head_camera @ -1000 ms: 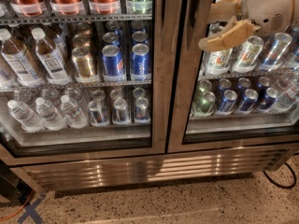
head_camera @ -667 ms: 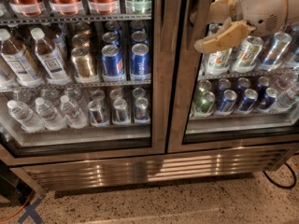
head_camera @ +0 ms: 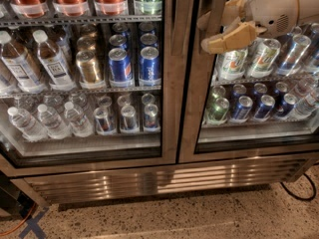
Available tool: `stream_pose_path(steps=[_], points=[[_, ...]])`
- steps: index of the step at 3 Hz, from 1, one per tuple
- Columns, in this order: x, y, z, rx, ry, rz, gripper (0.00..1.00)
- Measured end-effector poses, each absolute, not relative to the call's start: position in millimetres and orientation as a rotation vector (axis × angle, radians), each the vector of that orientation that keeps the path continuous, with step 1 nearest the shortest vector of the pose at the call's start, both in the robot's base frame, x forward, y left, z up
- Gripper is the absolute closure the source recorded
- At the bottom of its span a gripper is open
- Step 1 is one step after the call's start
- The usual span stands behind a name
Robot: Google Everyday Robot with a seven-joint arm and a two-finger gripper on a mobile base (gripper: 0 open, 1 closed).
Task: Open right fridge door
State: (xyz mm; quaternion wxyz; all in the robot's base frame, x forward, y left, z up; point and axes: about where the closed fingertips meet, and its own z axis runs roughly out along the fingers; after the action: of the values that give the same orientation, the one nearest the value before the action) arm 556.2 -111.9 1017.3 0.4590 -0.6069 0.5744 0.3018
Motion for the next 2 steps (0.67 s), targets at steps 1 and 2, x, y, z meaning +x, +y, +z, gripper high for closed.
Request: stream_pose_path(steps=[1,2], points=[[556.2,-111.9,1017.3,-1.495,1.414,0.743,0.74],[556.2,-111.9,1017.3,-1.495,1.414,0.743,0.97]])
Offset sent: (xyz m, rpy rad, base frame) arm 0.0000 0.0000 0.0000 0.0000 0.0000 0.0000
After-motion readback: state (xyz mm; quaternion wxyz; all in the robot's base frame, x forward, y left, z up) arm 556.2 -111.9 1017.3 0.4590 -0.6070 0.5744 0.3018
